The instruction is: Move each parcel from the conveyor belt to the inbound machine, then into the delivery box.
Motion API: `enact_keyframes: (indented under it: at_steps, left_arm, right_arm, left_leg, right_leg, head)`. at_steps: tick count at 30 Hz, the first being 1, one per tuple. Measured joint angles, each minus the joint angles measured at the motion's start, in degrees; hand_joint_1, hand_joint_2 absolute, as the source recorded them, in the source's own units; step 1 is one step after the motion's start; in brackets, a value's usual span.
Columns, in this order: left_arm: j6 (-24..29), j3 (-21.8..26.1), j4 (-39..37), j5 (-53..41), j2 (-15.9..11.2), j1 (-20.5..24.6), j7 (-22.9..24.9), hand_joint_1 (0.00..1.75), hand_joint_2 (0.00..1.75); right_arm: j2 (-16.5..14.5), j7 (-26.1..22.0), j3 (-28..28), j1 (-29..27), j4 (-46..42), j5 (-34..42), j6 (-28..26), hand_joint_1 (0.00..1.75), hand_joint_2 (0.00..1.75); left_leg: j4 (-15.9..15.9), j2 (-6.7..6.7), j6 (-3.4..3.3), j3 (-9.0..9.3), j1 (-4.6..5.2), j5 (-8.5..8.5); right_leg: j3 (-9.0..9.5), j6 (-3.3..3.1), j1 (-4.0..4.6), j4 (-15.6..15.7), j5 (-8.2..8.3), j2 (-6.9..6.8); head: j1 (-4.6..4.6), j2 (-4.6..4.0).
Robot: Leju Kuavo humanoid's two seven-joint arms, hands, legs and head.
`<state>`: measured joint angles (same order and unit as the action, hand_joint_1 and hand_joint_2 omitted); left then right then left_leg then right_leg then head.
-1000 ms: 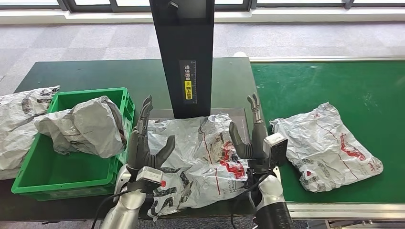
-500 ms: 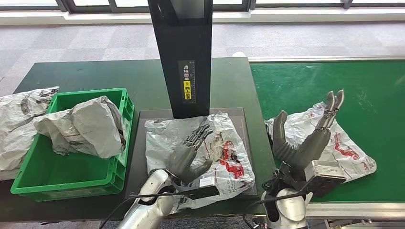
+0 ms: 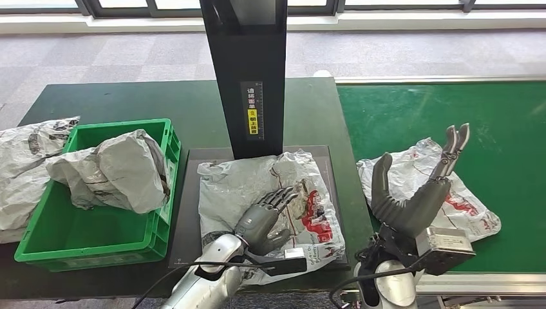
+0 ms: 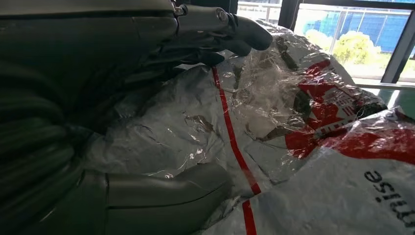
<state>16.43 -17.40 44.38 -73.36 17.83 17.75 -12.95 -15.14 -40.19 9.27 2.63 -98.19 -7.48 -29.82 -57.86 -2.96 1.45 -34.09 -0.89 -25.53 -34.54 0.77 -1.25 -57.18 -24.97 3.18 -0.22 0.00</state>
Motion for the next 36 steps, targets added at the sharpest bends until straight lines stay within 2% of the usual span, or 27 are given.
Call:
enact_keyframes:
  at_steps: [1, 14, 21, 24, 27, 31, 33, 36]
  left_arm:
    - [-0.2, -0.2, -0.7, -0.5, 0.1, 0.3, 0.4, 1.75, 1.75]
    - [-3.3, -2.6, -10.0, -5.5, 1.9, 5.0, 4.8, 1.75, 1.75]
    - [-2.0, -3.2, -11.2, -5.9, 2.2, 5.8, 5.6, 1.75, 1.75]
    - [1.9, -3.2, -11.1, -6.3, 2.2, 5.8, 5.9, 1.75, 1.75]
    - [9.2, -3.2, -9.9, -7.1, 2.3, 5.6, 6.6, 1.75, 1.75]
    - [15.4, -3.2, -6.6, -7.9, 2.2, 5.2, 7.3, 1.75, 1.75]
    - [19.3, -3.1, -2.4, -9.4, 2.0, 4.3, 7.2, 1.75, 1.75]
    - [23.0, -2.4, 7.9, -11.9, 1.4, 2.4, 6.0, 1.75, 1.75]
  right_arm:
    - [0.1, 0.0, 0.0, -0.1, -0.1, 0.0, 0.0, 0.0, 1.75]
    - [0.2, 0.0, 0.0, -1.1, -1.3, 0.0, 0.2, 0.0, 1.75]
    - [0.2, 0.0, 0.0, -1.3, -1.4, -0.1, 0.2, 0.0, 1.75]
    - [0.3, 0.0, 0.0, -1.5, -1.5, -0.3, 0.2, 0.0, 1.75]
    - [0.3, 0.0, 0.0, -1.9, -1.7, -0.6, 0.0, 0.0, 1.75]
    - [0.3, 0.0, 0.0, -2.4, -2.0, -0.9, 0.0, 0.0, 1.75]
    - [0.3, 0.0, 0.0, -2.6, -2.0, -1.1, 0.0, 0.0, 1.75]
    - [0.3, 0.0, 0.0, -2.6, -2.0, -1.1, -0.1, 0.0, 1.75]
  left_leg:
    - [0.0, -0.01, 0.0, 0.0, 0.0, 0.0]
    - [0.0, -0.07, -0.06, 0.34, 0.01, -0.04]
    - [0.0, -0.1, -0.07, 0.61, 0.01, -0.06]
    - [0.0, -0.1, -0.07, 0.59, 0.01, -0.05]
    - [0.0, -0.1, -0.07, 0.52, 0.01, -0.03]
    - [0.0, -0.13, -0.06, 0.44, 0.0, -0.02]
    - [0.0, -0.13, -0.06, 0.36, 0.0, -0.02]
    - [0.0, -0.15, -0.06, 0.23, -0.01, -0.03]
  right_leg:
    - [0.01, 0.0, 0.0, 0.0, 0.0, -0.01]
    - [0.46, 0.04, 0.0, 0.0, -0.04, -0.15]
    - [0.75, 0.04, 0.04, 0.0, -0.08, -0.19]
    - [0.74, 0.03, 0.04, 0.0, -0.07, -0.19]
    - [0.65, 0.02, 0.04, 0.0, -0.04, -0.19]
    - [0.59, 0.02, 0.03, 0.0, -0.03, -0.19]
    - [0.51, 0.02, 0.03, 0.0, -0.03, -0.18]
    - [0.38, 0.01, 0.04, 0.0, -0.05, -0.19]
  head:
    - [0.0, 0.0]
    - [0.0, 0.0]
    - [0.0, 0.0]
    - [0.0, 0.0]
    - [0.0, 0.0]
    - [0.01, 0.0]
    - [0.01, 0.0]
    - [0.02, 0.0]
